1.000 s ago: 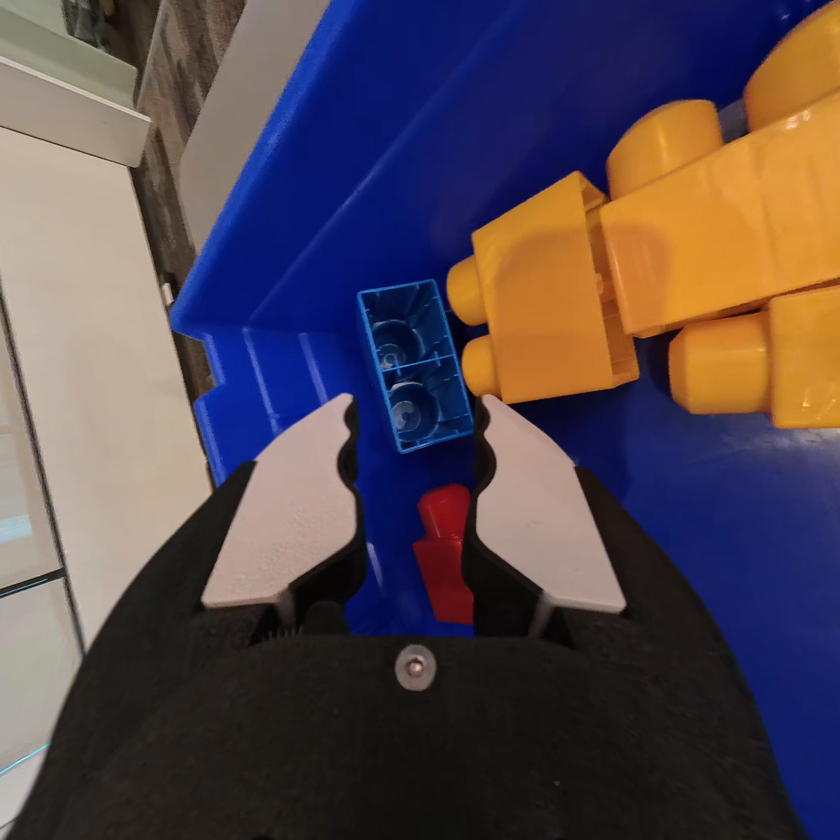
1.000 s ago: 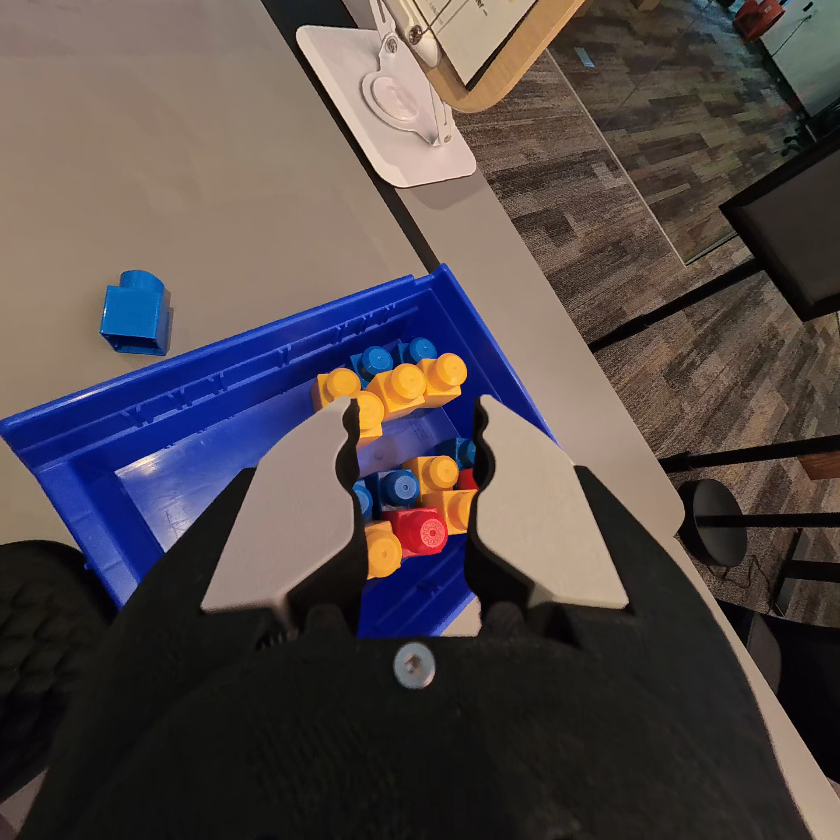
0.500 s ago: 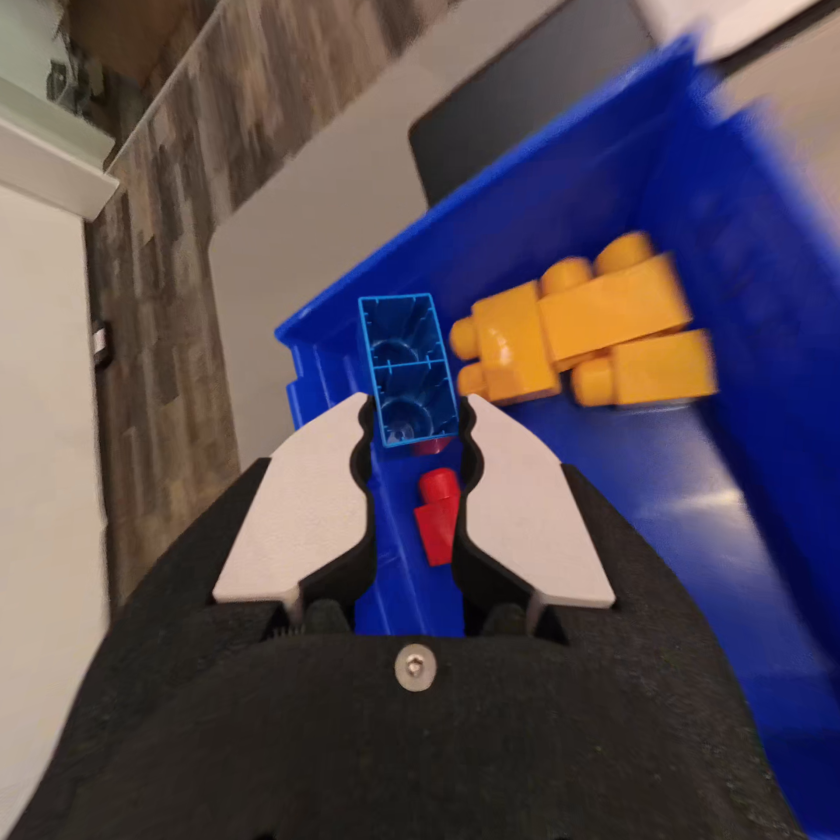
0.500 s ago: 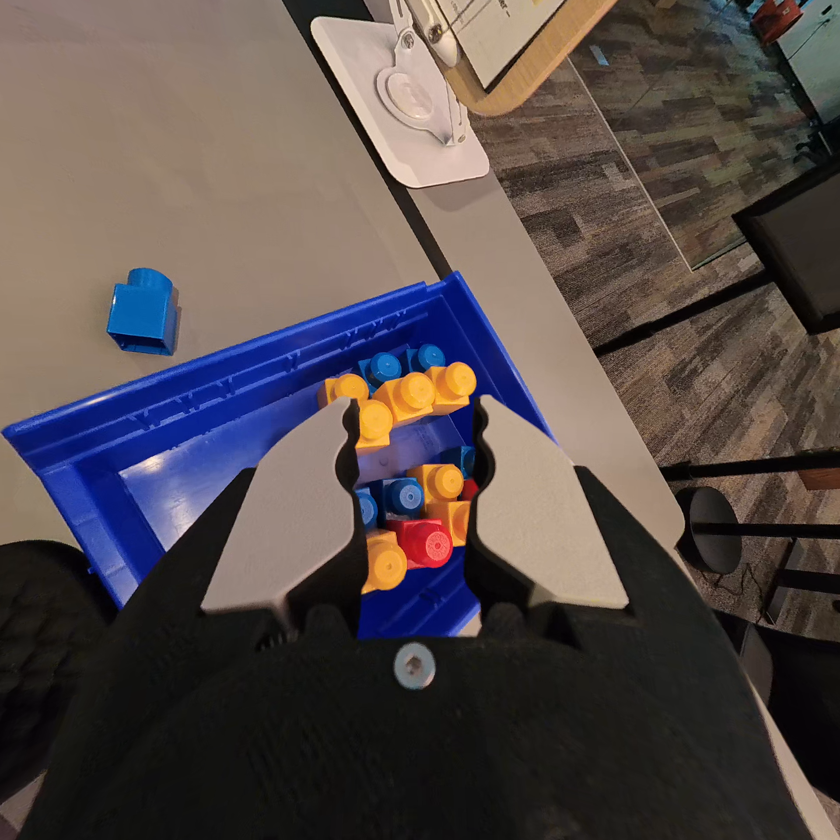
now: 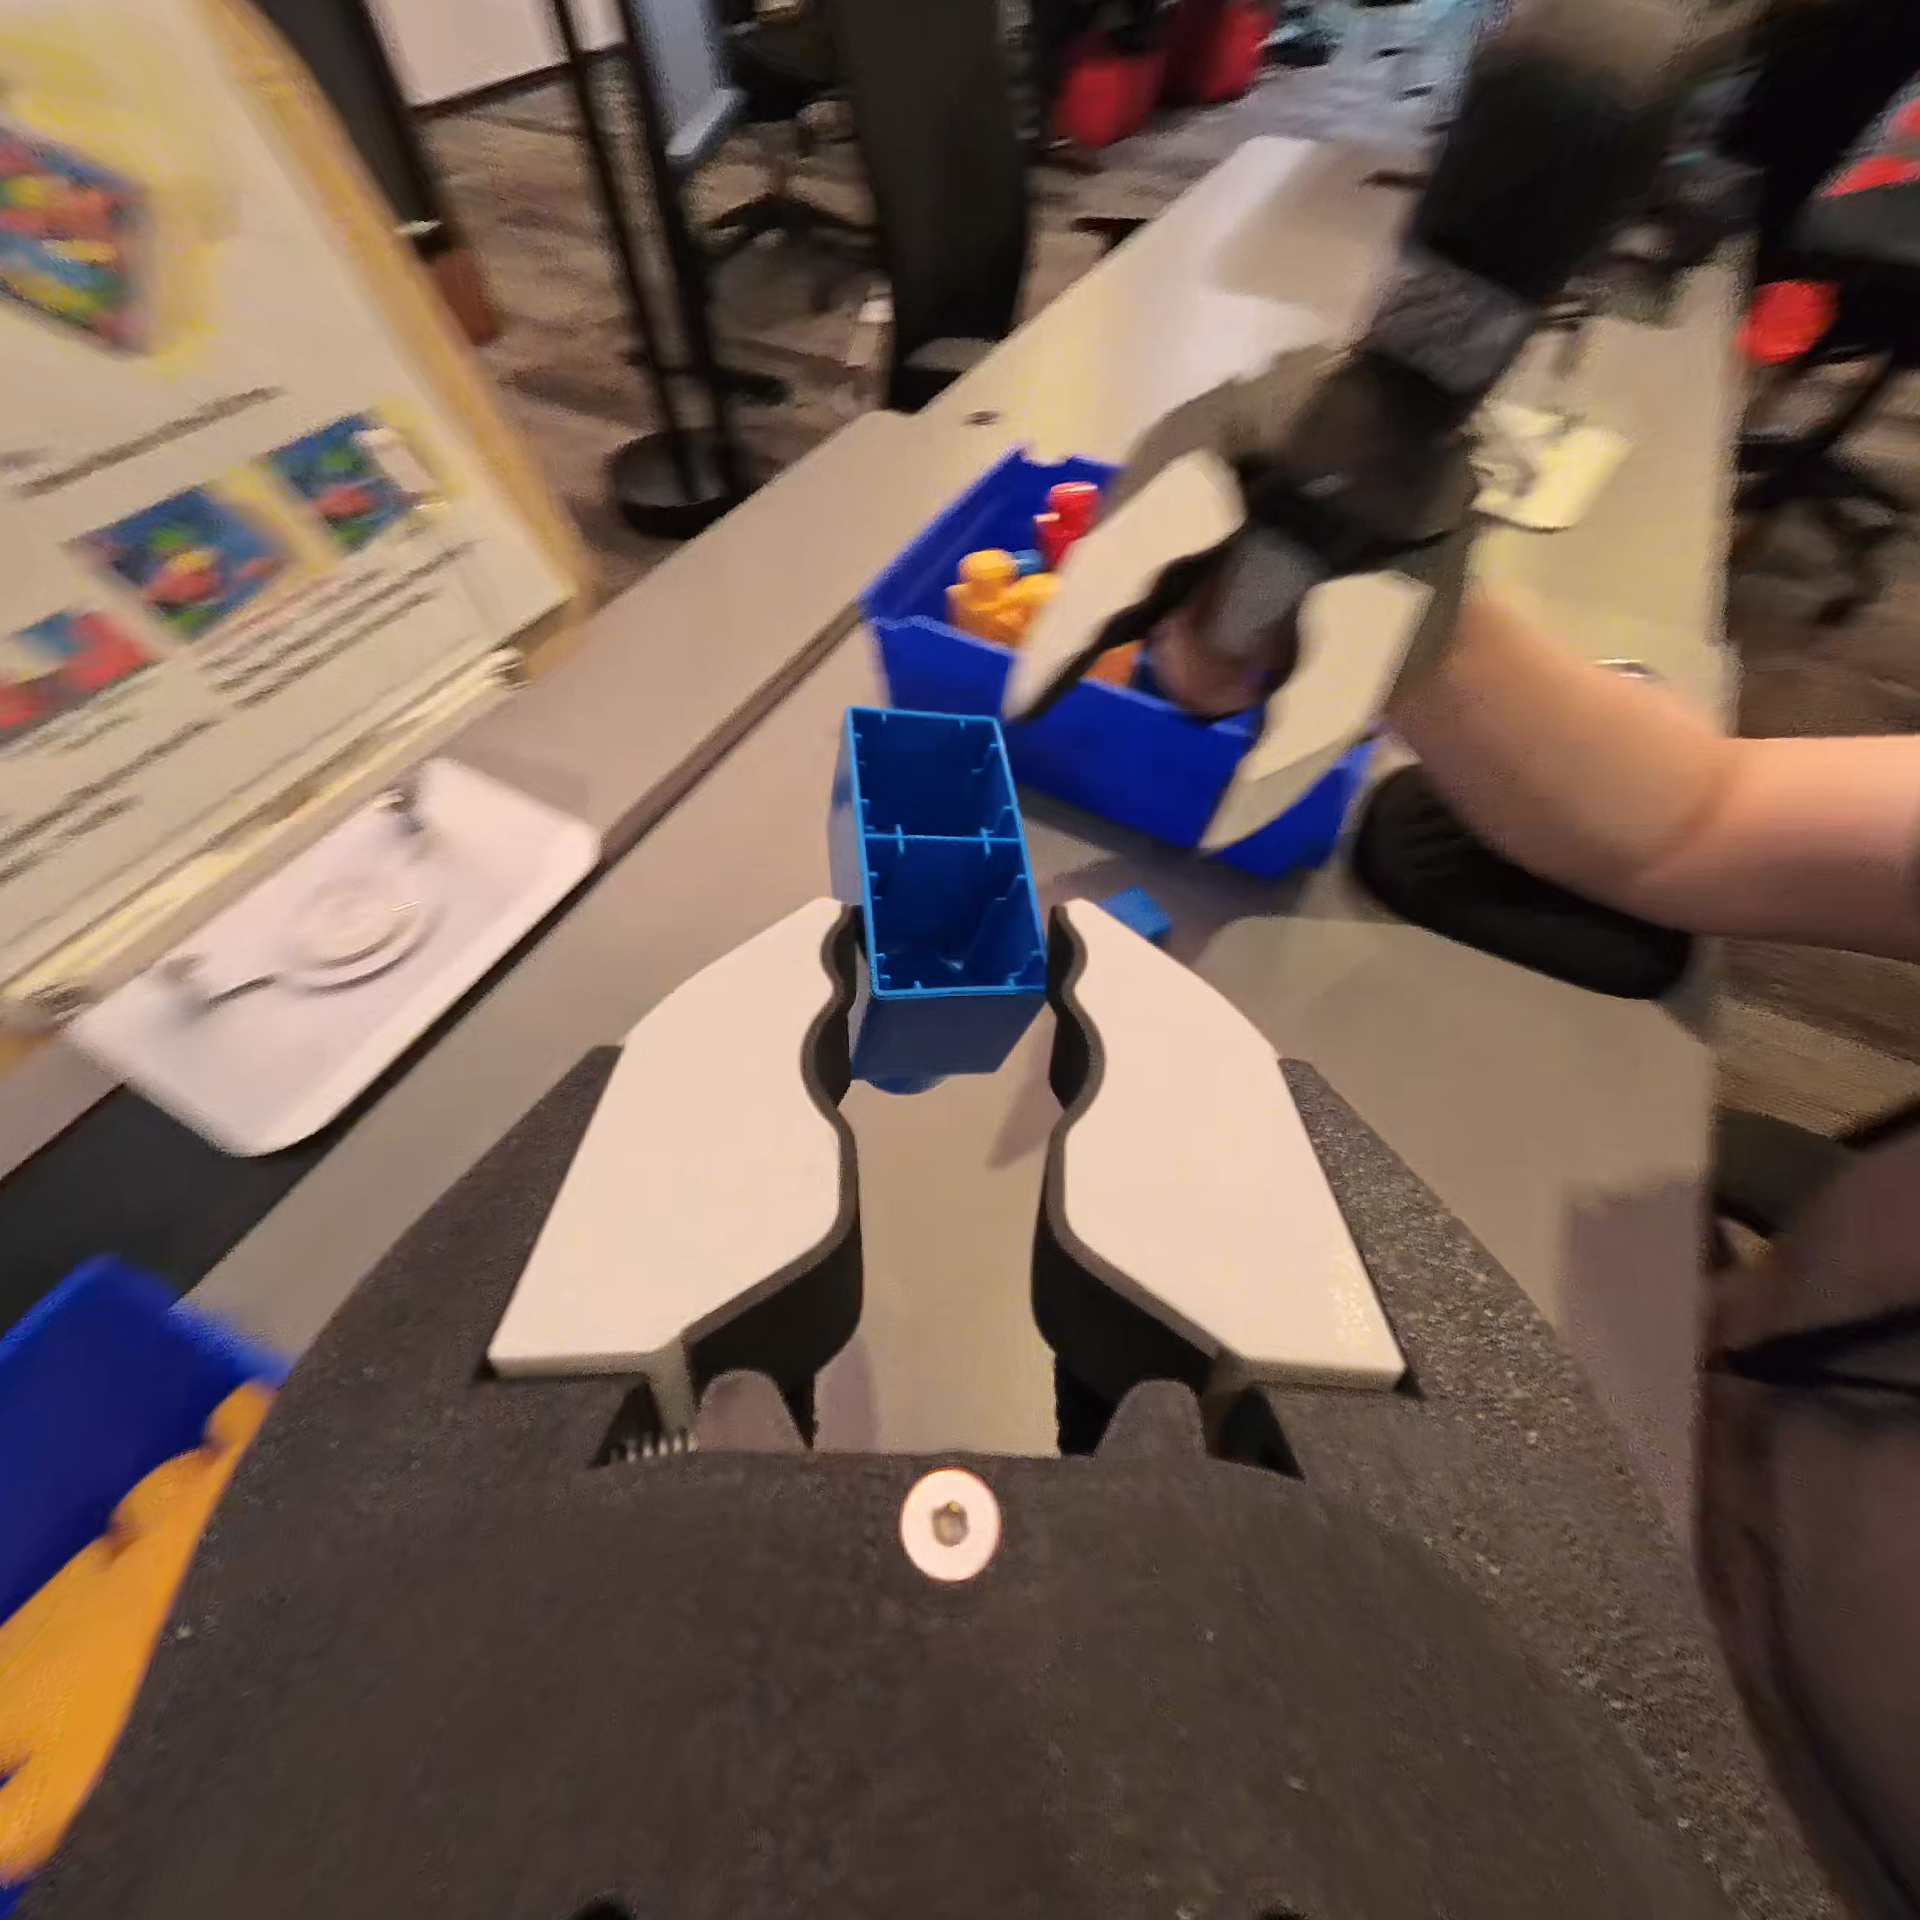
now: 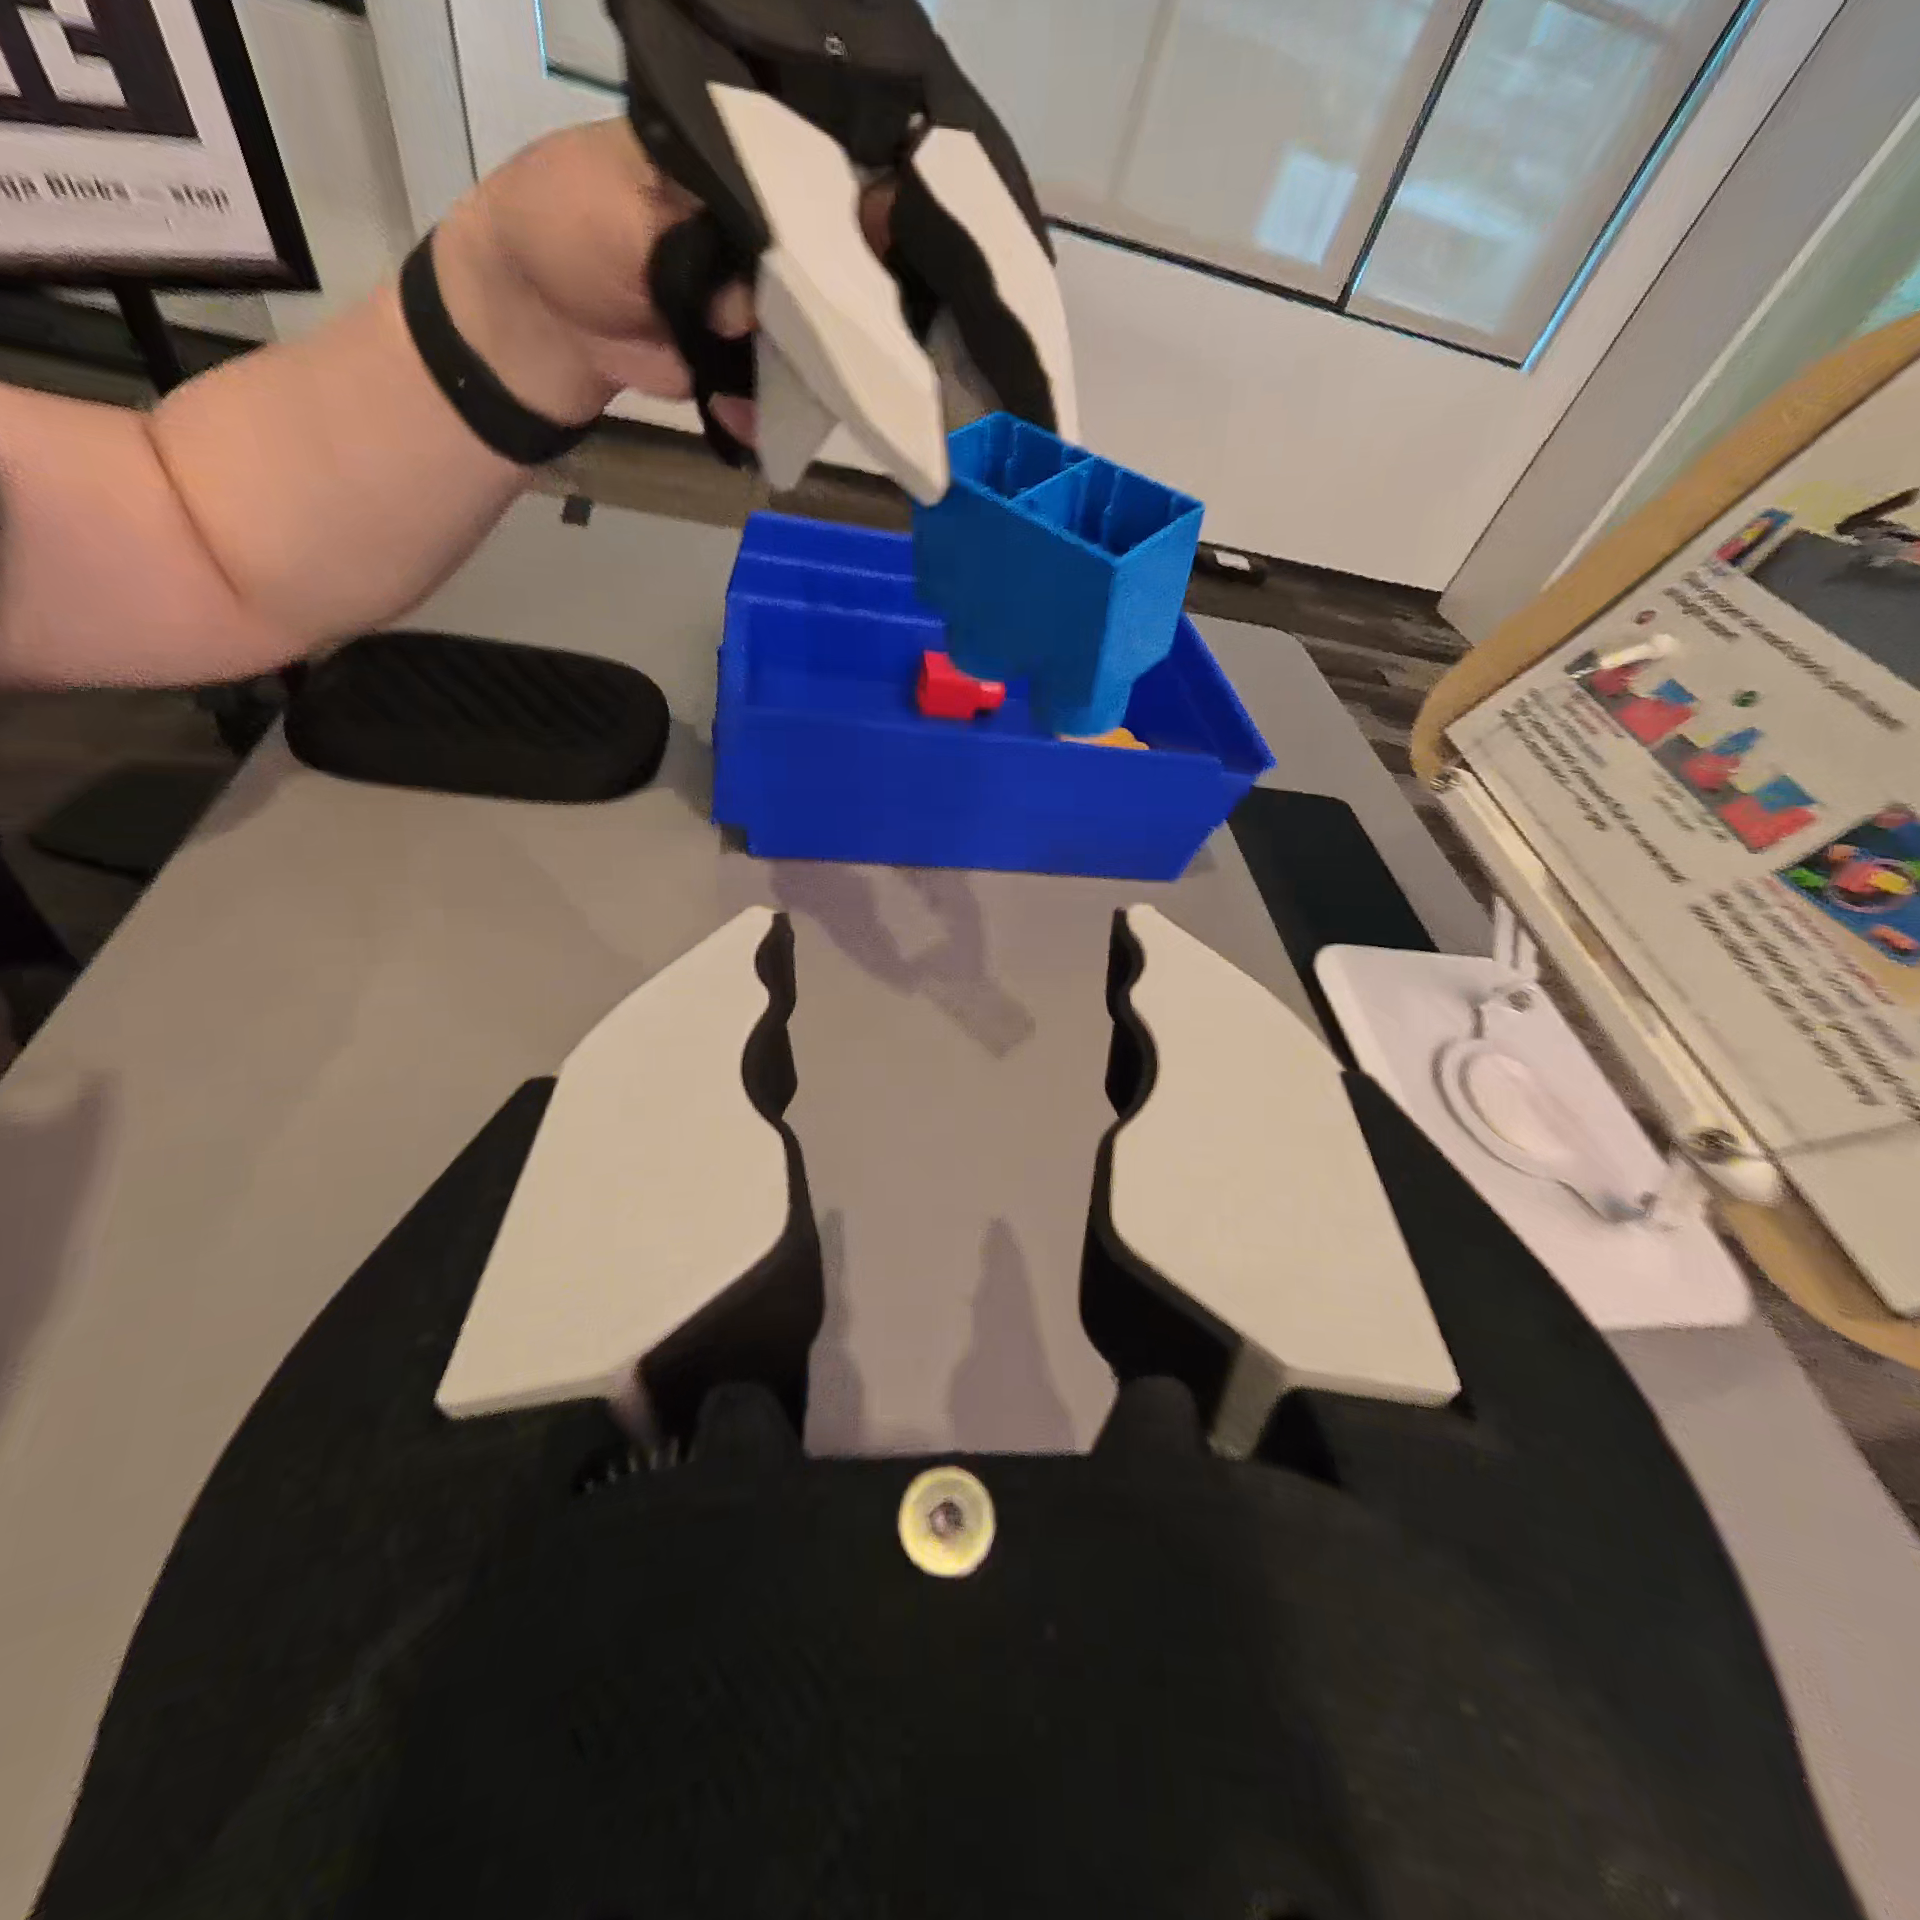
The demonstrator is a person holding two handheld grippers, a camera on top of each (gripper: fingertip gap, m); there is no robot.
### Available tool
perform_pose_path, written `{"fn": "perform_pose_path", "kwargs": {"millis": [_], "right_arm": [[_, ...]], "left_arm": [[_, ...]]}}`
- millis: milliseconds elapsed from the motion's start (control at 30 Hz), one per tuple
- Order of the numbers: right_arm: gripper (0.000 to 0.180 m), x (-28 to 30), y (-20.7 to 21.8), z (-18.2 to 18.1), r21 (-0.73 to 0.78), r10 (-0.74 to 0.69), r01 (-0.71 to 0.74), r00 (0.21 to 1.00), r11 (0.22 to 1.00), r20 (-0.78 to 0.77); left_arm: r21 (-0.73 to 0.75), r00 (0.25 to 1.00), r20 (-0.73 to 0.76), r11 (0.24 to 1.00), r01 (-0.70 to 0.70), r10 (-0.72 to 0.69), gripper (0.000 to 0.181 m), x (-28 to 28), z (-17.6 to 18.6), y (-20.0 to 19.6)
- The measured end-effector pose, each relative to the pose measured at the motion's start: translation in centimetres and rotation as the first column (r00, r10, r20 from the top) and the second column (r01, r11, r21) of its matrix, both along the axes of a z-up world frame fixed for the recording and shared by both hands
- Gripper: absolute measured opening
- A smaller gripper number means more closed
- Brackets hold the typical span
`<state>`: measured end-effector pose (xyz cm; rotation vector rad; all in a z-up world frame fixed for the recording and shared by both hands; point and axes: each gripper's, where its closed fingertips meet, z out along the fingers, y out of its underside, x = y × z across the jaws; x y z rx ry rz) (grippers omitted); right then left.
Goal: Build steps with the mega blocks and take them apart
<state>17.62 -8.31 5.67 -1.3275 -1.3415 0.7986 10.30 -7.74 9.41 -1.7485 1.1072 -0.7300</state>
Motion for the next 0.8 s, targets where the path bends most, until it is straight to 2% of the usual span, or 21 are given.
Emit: {"fn": "perform_pose_path", "kwargs": {"millis": [133, 233, 267, 300, 367, 467, 533, 600, 633, 700, 767, 800], "right_arm": [[0.059, -1.8, 0.0, 0.6, -0.095, 0.009, -0.026, 0.985, 0.995, -0.172], [0.058, -2.2, -2.5, 1.1, -0.206, 0.177, -0.237, 0.945, 0.949, -0.274], [0.044, -2.1, -3.4, 1.2, -0.226, 0.235, -0.305, 0.928, 0.925, -0.289], [0.040, -2.0, -3.7, 1.1, -0.230, 0.257, -0.326, 0.924, 0.917, -0.284], [0.039, -1.9, -3.4, 0.2, -0.216, 0.252, -0.296, 0.945, 0.931, -0.210], [0.037, -1.9, -3.0, -1.3, -0.217, 0.215, -0.226, 0.974, 0.950, -0.075], [0.037, -1.9, -3.1, -2.2, -0.204, 0.197, -0.189, 0.980, 0.961, 0.018], [0.037, -1.8, -3.2, -2.9, -0.170, 0.180, -0.162, 0.979, 0.972, 0.096], [0.037, -1.7, -3.2, -3.0, -0.151, 0.171, -0.152, 0.978, 0.977, 0.120], [0.037, -1.4, -3.0, -2.7, -0.096, 0.145, -0.133, 0.981, 0.987, 0.129], [0.037, -1.3, -2.9, -0.8, -0.059, 0.139, -0.137, 0.990, 0.989, 0.021], [0.045, -1.1, -2.5, 0.3, -0.061, 0.122, -0.126, 0.991, 0.990, -0.055]], "left_arm": [[-0.024, 0.986, 0.034, 0.986, 0.163, -0.162, 0.035, 3.2, 0.0, -3.9], [-0.035, 0.967, 0.062, 0.968, 0.248, -0.245, 0.035, 4.5, -0.3, -5.6], [-0.033, 0.965, 0.050, 0.965, 0.259, -0.257, 0.035, 4.6, -0.6, -5.8], [-0.021, 0.965, 0.030, 0.965, 0.262, -0.262, 0.035, 4.6, -1.0, -5.7], [0.013, 0.967, -0.066, 0.969, 0.246, -0.244, 0.035, 4.3, -2.7, -5.2], [0.065, 0.953, -0.253, 0.980, 0.190, -0.168, 0.068, 4.3, -5.6, -3.9], [0.065, 0.930, -0.330, 0.979, 0.194, -0.162, 0.068, 4.8, -7.1, -3.7], [0.056, 0.922, -0.345, 0.977, 0.208, -0.176, 0.055, 5.7, -7.7, -3.7], [0.038, 0.918, -0.344, 0.974, 0.225, -0.198, 0.038, 6.0, -7.9, -3.9], [0.017, 0.925, -0.317, 0.974, 0.225, -0.208, 0.037, 6.3, -7.8, -3.8], [0.035, 0.956, -0.231, 0.981, 0.193, -0.180, 0.037, 6.3, -6.6, -3.3], [0.076, 0.978, -0.147, 0.985, 0.157, -0.145, 0.037, 6.2, -5.2, -2.7]]}}
